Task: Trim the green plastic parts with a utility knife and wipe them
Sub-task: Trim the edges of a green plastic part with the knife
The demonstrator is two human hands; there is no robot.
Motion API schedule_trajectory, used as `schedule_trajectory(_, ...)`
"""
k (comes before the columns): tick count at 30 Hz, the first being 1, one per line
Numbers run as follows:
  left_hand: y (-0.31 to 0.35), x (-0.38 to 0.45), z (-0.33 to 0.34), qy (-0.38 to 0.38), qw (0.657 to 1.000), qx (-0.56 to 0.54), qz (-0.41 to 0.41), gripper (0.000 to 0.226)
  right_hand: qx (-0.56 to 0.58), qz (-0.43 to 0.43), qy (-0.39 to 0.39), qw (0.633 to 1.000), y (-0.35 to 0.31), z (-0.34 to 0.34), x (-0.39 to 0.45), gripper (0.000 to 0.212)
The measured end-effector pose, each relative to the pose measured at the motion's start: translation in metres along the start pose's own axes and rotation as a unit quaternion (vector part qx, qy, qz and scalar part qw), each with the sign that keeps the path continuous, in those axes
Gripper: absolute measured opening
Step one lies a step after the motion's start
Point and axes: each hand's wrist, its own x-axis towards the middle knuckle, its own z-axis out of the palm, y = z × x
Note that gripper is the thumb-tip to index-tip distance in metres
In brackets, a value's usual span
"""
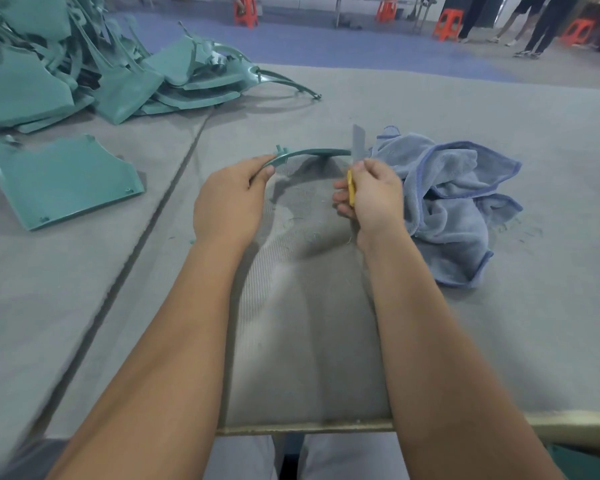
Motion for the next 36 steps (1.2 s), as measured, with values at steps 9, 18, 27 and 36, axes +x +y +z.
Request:
schedule_trajectory(9,0.000,0.001,0.002,-0.031,0.999,-0.024,-0.012,0.026,-0.048,-0.005,-0.047,0.998,0.010,0.003,0.001,0.032)
schedule_trajectory(18,0.000,0.000,0.003,-0.022,1.000,-0.018,-0.005,0.026,-0.051,-0.005,0.031,0.998,0.017,0.007,0.006,0.037)
schedule_trajectory(27,0.004,-0.004,0.005,-0.017,1.000,-0.005,0.001,0.028,-0.084,-0.057,0.001,0.995,0.022,0.013,0.001,0.042)
schedule_trajectory(36,0.005,-0.004,0.003,-0.014,1.000,0.000,-0.003,0.029,-0.051,-0.023,-0.049,0.997,0.015,0.010,-0.003,0.039)
